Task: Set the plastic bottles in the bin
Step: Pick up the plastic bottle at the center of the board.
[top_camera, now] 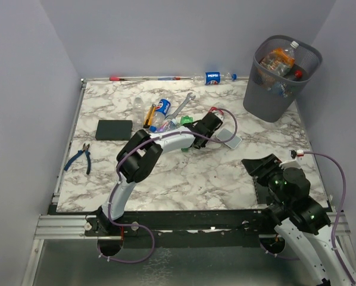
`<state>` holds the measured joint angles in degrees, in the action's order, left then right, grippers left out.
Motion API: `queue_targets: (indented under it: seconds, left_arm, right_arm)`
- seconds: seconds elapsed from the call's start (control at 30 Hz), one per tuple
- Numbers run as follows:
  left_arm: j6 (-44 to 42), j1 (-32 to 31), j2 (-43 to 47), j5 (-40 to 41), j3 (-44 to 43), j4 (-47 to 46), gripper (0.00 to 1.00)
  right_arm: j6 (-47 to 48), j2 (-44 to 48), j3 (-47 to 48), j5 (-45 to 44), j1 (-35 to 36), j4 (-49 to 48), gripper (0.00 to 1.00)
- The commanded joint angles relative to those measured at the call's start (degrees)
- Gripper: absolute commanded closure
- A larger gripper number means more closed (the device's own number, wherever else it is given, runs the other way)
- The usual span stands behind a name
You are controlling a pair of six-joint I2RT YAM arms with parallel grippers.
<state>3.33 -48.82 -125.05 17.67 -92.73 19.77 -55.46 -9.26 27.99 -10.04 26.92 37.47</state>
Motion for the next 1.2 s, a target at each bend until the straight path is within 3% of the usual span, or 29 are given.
queue_targets:
  seconds: [0.0,0.17,0.3,0.53,0.7,0.87,0.97,1.17]
  left_arm:
    - [-0.1,0.1,5.4,0.4,4.1,-2.9,0.82]
    - [-0.2,-0.4,20.6,-0.7,13.6,-5.7,0.98]
    - [-6.1,-2.1,38.4,-4.0,27.0,-9.2,1.0]
    - [-32.7,-15.3,66.7,-4.4,51.7,-10.8,1.0]
    - [-52.2,-21.1,82.7,-4.9,61.0,-10.2,1.0]
    - [-69.3,-23.2,90.1,0.7,65.1,-10.3,1.0]
    - [-79.7,-23.9,92.0,3.1,66.4,-10.5,1.0]
    - [-85.7,-24.0,90.2,2.5,64.7,-11.4,1.0]
  right_arm:
    - [1.3,0.2,2.5,-1.4,0.2,1.3,0.31]
    - [7.7,-3.4,7.4,0.4,0.2,-1.7,0.24]
    - [17.1,-13.3,17.0,5.3,0.2,-1.5,0.21]
    - [27.2,-29.3,32.5,19.5,0.2,-1.9,0.21]
    - [30.9,-40.4,45.9,30.2,0.2,2.2,0.21]
    - [38.6,-51.3,54.8,44.1,0.2,13.8,0.22]
    - [42.4,-53.0,51.8,47.7,0.6,17.4,0.21]
    - [44.8,-51.8,44.2,48.6,3.3,16.0,0.19]
